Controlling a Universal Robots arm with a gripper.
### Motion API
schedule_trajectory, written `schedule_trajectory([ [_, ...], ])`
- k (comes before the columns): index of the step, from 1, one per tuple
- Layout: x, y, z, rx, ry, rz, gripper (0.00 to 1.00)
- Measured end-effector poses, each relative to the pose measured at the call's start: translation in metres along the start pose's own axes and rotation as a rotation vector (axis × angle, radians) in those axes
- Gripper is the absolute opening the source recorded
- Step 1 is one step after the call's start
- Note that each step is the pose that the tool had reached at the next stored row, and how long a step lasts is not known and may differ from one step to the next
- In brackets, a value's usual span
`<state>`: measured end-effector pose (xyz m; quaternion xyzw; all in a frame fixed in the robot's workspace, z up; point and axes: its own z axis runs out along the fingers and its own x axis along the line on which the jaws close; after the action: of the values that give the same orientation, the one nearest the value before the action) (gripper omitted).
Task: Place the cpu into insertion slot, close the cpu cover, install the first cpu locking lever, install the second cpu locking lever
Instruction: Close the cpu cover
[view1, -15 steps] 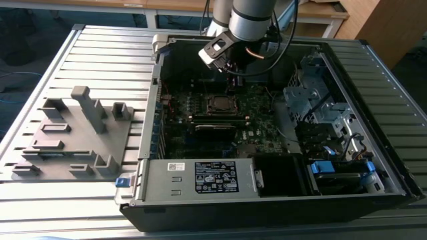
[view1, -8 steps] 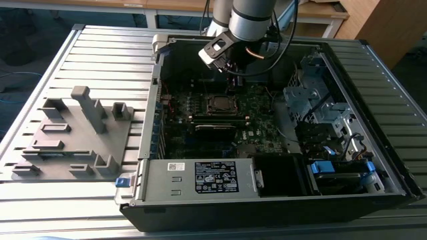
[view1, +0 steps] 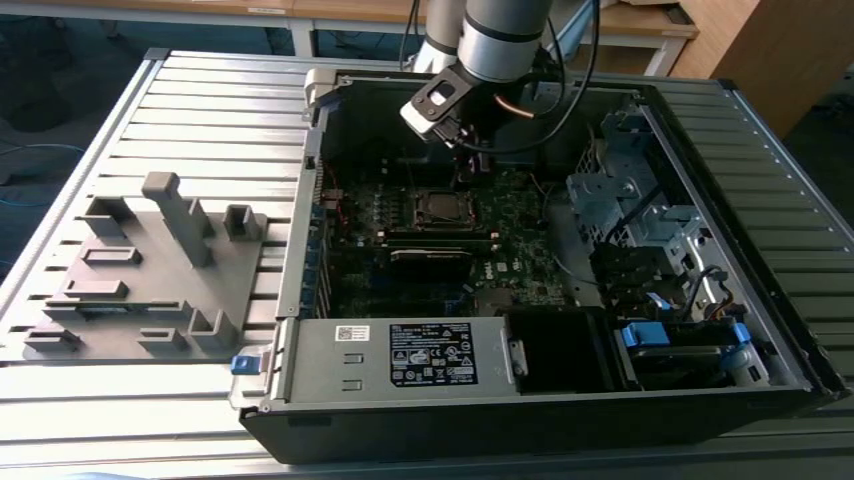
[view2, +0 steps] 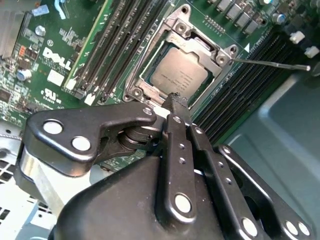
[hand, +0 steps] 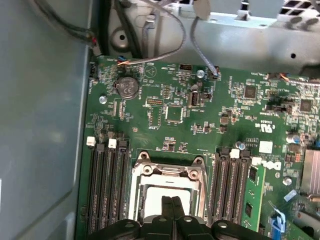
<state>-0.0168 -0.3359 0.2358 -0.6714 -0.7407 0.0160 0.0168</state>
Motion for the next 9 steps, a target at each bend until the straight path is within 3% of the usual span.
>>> schedule_trajectory([
  [9, 0.0000, 0.0000, 0.0000, -0.0002, -0.0046, -0.099, 0.11],
])
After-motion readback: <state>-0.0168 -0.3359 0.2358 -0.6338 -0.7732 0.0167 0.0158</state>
